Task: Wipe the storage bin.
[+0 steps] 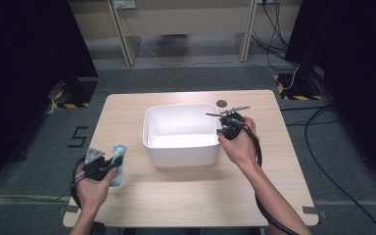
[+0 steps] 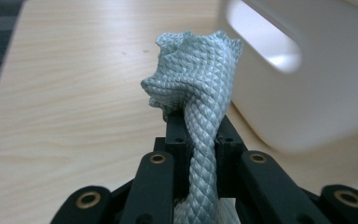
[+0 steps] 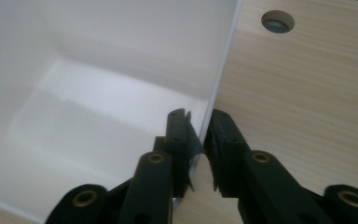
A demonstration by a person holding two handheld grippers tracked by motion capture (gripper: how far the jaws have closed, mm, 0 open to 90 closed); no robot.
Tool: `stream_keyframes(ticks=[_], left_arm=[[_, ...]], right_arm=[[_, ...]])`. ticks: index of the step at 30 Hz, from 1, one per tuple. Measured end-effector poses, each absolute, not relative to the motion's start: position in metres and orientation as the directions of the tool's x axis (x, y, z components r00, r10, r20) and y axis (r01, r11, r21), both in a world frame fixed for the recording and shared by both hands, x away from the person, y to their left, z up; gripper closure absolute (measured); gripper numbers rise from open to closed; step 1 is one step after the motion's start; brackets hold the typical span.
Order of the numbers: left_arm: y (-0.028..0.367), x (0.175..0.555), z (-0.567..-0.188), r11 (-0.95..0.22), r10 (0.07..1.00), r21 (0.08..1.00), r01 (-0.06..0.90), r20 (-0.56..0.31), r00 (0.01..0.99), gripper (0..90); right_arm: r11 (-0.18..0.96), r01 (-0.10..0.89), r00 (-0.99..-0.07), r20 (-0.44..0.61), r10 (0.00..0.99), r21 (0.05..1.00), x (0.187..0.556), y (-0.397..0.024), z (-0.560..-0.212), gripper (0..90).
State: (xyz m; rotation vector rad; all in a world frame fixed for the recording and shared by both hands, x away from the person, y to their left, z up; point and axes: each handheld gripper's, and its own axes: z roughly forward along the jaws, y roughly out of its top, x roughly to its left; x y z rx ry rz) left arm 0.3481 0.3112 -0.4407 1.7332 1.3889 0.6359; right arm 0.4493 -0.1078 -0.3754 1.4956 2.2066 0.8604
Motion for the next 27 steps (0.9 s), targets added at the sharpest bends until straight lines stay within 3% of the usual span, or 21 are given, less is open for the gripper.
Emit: stream_keyframes(ticks=[3, 5, 7, 12, 19, 22, 23, 27], left_arm=[[0.310, 0.355, -0.439, -0.081, 0.951, 0.836, 0.543, -0.097, 0.292, 79.6], [0.301, 0.360, -0.442, -0.088, 0.939, 0.835, 0.543, -0.112, 0.325, 79.6], [0.299, 0.362, -0.444, -0.087, 0.931, 0.836, 0.542, -0.125, 0.342, 79.5], [0.290, 0.372, -0.444, -0.108, 0.919, 0.847, 0.521, -0.115, 0.377, 79.5], [0.276, 0.386, -0.440, -0.162, 0.896, 0.851, 0.500, -0.085, 0.436, 79.8], [0.273, 0.389, -0.439, -0.184, 0.879, 0.857, 0.481, -0.076, 0.471, 80.0], [0.270, 0.390, -0.437, -0.226, 0.867, 0.863, 0.452, -0.033, 0.498, 80.0], [0.271, 0.391, -0.437, -0.235, 0.846, 0.870, 0.433, -0.035, 0.532, 80.1]], right_arm=[[0.300, 0.710, -0.421, 0.042, 0.906, 0.637, 0.454, -0.109, -0.373, 87.5], [0.325, 0.651, -0.470, 0.029, 0.882, 0.686, 0.443, -0.107, -0.363, 80.9], [0.329, 0.624, -0.481, 0.017, 0.877, 0.709, 0.437, -0.109, -0.356, 81.0], [0.323, 0.618, -0.465, 0.001, 0.885, 0.717, 0.412, -0.134, -0.341, 90.0], [0.322, 0.706, -0.480, 0.091, 0.873, 0.631, 0.384, -0.147, -0.376, 90.0], [0.339, 0.705, -0.509, 0.111, 0.854, 0.623, 0.379, -0.139, -0.383, 90.0], [0.348, 0.696, -0.524, 0.113, 0.844, 0.628, 0.378, -0.136, -0.383, 90.0], [0.369, 0.687, -0.547, 0.111, 0.830, 0.626, 0.381, -0.126, -0.384, 90.0]])
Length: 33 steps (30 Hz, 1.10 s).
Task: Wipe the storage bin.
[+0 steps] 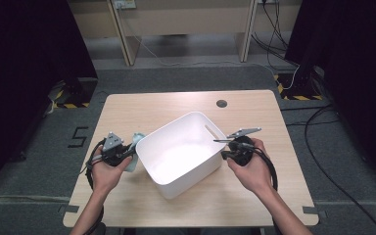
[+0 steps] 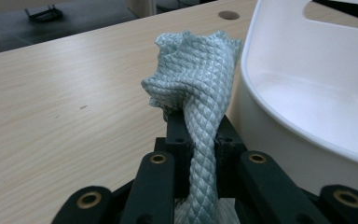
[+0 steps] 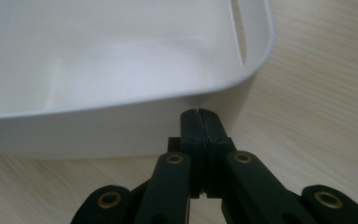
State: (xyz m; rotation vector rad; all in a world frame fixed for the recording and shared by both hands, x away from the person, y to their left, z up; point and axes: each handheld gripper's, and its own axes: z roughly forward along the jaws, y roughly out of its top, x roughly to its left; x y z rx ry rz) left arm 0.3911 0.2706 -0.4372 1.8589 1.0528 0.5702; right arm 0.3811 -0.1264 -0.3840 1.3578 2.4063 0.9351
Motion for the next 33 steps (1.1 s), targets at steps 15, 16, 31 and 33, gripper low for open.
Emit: stream_keyframes(ticks=[15, 16, 31, 33], left_arm=[[0.223, 0.381, -0.439, -0.295, 0.758, 0.872, 0.390, -0.035, 0.651, 80.3], [0.220, 0.382, -0.439, -0.288, 0.764, 0.874, 0.392, -0.037, 0.645, 80.2], [0.207, 0.317, -0.433, -0.269, 0.783, 0.906, 0.326, 0.009, 0.622, 80.0], [0.202, 0.313, -0.432, -0.264, 0.773, 0.913, 0.311, 0.008, 0.634, 80.0]], right_arm=[[0.281, 0.655, -0.468, 0.086, 0.879, 0.701, 0.424, -0.098, -0.384, 90.0], [0.270, 0.661, -0.455, 0.088, 0.886, 0.701, 0.428, -0.100, -0.385, 89.3], [0.144, 0.643, -0.463, 0.232, 0.856, 0.752, 0.405, -0.116, -0.372, 70.6], [0.159, 0.647, -0.473, 0.229, 0.851, 0.746, 0.404, -0.112, -0.373, 70.6]])
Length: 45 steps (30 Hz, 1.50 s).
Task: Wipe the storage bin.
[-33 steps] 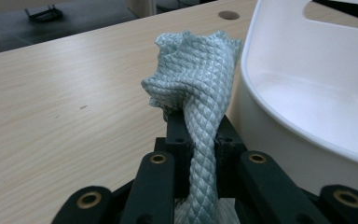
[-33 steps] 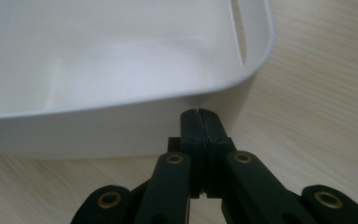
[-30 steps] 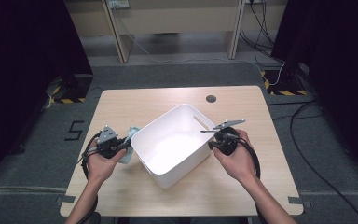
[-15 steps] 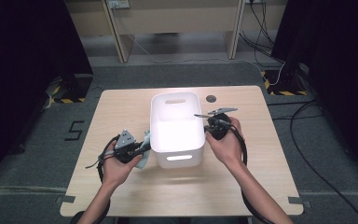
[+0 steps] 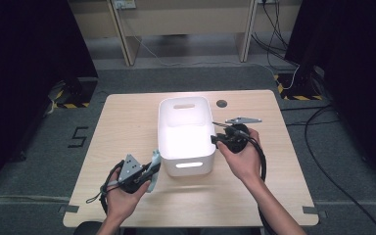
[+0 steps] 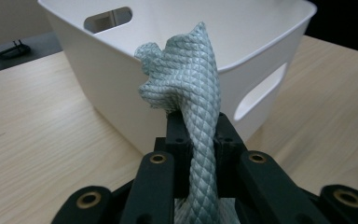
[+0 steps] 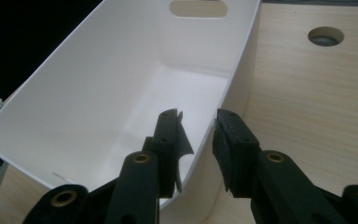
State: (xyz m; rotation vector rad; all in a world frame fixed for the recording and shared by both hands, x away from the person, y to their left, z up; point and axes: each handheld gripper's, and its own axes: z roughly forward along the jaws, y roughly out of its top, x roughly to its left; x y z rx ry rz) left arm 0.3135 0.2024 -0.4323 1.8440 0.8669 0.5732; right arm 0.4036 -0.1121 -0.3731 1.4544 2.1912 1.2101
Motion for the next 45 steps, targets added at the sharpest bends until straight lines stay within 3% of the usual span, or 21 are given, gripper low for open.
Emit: stream_keyframes(ticks=[9, 24, 45], left_arm=[[0.189, 0.316, -0.438, -0.268, 0.757, 0.909, 0.318, -0.005, 0.653, 79.9], [0.187, 0.336, -0.438, -0.270, 0.775, 0.886, 0.378, -0.034, 0.631, 79.8], [0.189, 0.339, -0.453, -0.247, 0.776, 0.888, 0.389, -0.059, 0.628, 80.0]], right_arm=[[0.200, 0.649, -0.467, 0.177, 0.866, 0.734, 0.399, -0.105, -0.381, 71.2], [0.187, 0.646, -0.467, 0.189, 0.864, 0.740, 0.405, -0.099, -0.386, 69.6], [0.199, 0.642, -0.477, 0.183, 0.860, 0.741, 0.406, -0.098, -0.386, 69.6]])
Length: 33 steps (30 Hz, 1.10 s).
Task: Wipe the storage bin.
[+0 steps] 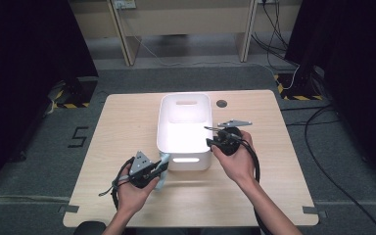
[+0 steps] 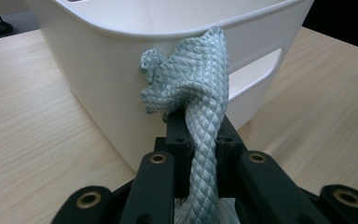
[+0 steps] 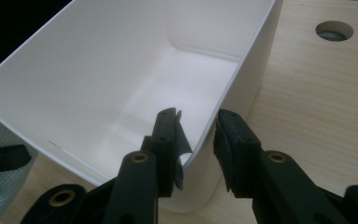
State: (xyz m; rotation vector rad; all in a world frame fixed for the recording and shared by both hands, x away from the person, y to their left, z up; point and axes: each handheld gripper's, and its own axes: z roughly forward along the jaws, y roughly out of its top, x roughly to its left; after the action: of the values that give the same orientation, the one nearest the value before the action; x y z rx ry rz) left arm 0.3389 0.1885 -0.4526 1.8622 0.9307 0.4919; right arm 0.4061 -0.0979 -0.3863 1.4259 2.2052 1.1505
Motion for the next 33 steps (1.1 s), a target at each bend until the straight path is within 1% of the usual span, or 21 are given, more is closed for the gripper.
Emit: stream_keyframes(ticks=[8, 33], left_arm=[[0.188, 0.340, -0.459, -0.256, 0.777, 0.887, 0.384, -0.047, 0.627, 80.0], [0.186, 0.348, -0.492, -0.291, 0.773, 0.850, 0.438, -0.061, 0.632, 79.9]], right_arm=[[0.199, 0.641, -0.477, 0.182, 0.860, 0.741, 0.406, -0.097, -0.386, 69.6], [0.201, 0.638, -0.479, 0.179, 0.859, 0.744, 0.407, -0.097, -0.387, 69.4]])
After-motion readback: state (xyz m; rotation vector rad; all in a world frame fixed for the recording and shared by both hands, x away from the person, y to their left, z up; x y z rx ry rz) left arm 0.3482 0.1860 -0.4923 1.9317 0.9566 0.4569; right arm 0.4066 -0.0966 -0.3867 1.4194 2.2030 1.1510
